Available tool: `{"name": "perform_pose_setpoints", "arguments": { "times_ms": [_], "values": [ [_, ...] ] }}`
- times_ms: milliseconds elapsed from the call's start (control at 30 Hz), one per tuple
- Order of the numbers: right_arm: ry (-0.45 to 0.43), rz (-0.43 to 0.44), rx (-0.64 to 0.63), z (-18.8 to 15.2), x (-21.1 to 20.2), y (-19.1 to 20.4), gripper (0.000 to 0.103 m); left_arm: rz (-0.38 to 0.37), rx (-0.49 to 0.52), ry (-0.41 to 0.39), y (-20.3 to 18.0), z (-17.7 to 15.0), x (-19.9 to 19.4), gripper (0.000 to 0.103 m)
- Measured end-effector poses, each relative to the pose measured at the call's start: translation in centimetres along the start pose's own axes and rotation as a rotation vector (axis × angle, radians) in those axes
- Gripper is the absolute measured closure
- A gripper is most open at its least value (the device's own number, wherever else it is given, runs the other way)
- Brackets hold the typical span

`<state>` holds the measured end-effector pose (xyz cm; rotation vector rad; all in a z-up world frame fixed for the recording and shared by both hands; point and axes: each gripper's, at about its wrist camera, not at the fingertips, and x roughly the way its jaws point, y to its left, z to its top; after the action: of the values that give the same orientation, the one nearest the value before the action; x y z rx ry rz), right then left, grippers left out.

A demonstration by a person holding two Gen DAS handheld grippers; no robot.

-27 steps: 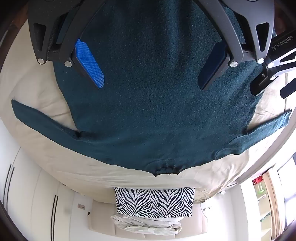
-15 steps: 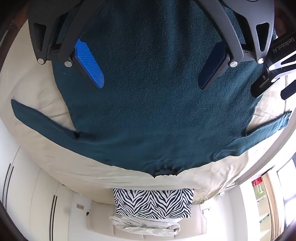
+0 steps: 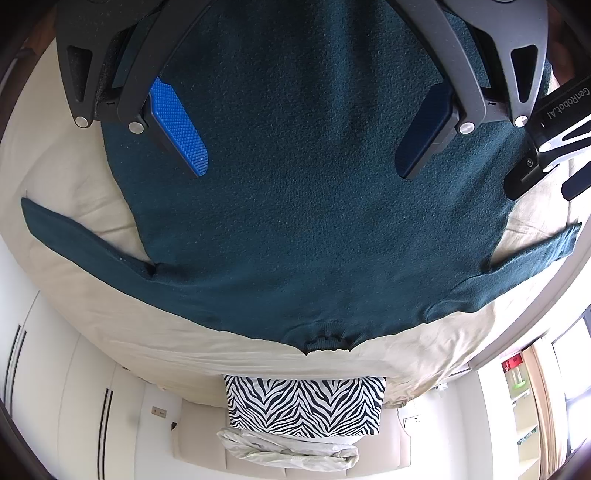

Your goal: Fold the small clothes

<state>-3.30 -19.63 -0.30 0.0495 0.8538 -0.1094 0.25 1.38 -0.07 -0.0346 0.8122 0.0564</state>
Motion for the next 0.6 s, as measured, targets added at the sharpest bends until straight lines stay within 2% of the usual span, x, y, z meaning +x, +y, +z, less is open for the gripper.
{"name": "perform_pose_setpoints", "arguments": {
  "times_ms": [600],
  "values": [
    [0.002, 0.002, 0.003, -0.24, 0.28, 0.05, 0.0, 0.012, -0.017, -0.001, 1.01, -0.12, 0.07, 0.0]
  ]
}}
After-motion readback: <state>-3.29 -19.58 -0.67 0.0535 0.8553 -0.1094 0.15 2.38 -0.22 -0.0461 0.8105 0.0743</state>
